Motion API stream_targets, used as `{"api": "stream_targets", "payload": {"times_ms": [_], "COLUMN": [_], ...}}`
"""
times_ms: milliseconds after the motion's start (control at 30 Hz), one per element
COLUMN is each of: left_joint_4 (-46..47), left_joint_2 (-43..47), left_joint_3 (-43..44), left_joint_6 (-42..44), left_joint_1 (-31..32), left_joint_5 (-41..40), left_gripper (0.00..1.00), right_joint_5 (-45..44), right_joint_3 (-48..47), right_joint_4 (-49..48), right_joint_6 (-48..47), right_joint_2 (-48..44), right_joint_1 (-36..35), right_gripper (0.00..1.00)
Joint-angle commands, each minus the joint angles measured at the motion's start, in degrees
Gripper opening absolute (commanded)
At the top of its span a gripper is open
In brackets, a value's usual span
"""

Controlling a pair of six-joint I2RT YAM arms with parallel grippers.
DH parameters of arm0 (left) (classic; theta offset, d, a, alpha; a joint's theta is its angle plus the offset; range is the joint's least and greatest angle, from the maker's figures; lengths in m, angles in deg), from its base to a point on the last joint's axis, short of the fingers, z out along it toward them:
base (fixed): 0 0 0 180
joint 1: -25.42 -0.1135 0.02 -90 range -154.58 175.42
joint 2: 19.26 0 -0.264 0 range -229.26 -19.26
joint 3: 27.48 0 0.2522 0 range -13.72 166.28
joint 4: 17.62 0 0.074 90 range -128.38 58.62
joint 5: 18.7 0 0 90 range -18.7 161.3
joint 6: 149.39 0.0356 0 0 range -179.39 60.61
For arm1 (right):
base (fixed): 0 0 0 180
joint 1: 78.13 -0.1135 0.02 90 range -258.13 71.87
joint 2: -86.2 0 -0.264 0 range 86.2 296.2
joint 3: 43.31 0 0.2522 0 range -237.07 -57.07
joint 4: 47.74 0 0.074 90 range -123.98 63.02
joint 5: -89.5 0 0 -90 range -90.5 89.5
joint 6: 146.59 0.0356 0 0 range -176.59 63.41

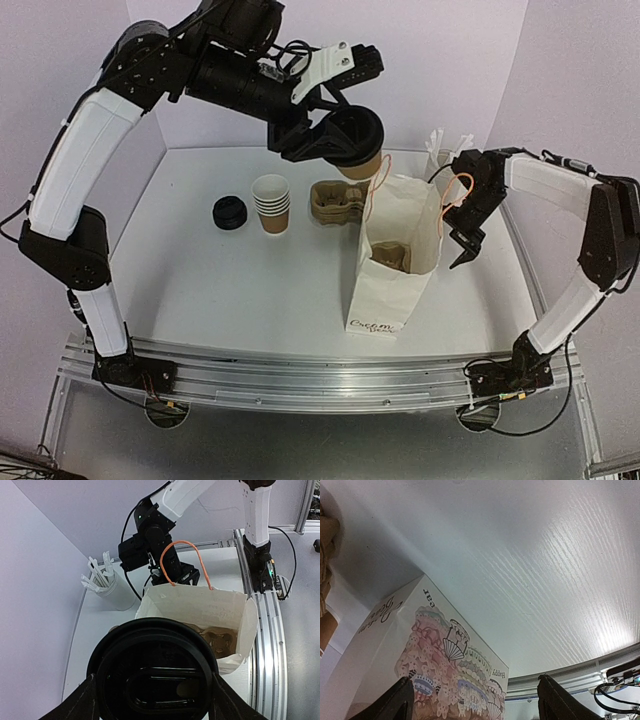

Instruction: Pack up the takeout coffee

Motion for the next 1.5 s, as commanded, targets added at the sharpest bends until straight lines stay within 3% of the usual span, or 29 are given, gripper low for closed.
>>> {"api": "stream_targets", "payload": {"times_ms": [0,133,367,700,867,1033,1467], "left_joint_4": [5.0,7.9,10.8,12.2,16.2,16.0,10.6], "left_joint_2": [0.0,1.5,8.2,1.9,5.5,2.2,-7.7], "left_joint_3": [2.9,2.4,-7.9,4.4,-4.7,-5.7,-1.2], "left_joint_6": [-0.1,1.5,4.9,4.5,3.1,-4.1,-12.4], "left_joint_1": [0.4,0.4,0.4,1.8,1.9,1.9,1.9], "left_joint_5": [-3.5,-8.3,-16.4,-11.6,-3.9,3.9,-1.2], "left_gripper": [0.45,0.43,0.42,0.4,0.37,0.36,0.31], "right_joint_5": [1.4,1.1,0.9,2.2,2.1,1.2,-1.8], "right_joint_3": [-0.6,-0.8,-2.2,-6.2,-7.9,-6.9,-0.1], "right_joint_4": [-2.4,-3.0,-3.1,-6.8,-7.0,-7.0,-6.8], "right_joint_6": [0.6,1.3,1.3,4.3,5.7,8.7,12.9], "right_joint_2": [2.8,3.5,4.7,9.9,11.6,10.9,1.6], "right_joint_1": [-1.9,-2.3,-2.6,-6.9,-8.5,-9.8,-10.3], "right_gripper": [0.8,0.8,0.8,0.81,0.81,0.81,0.81]}}
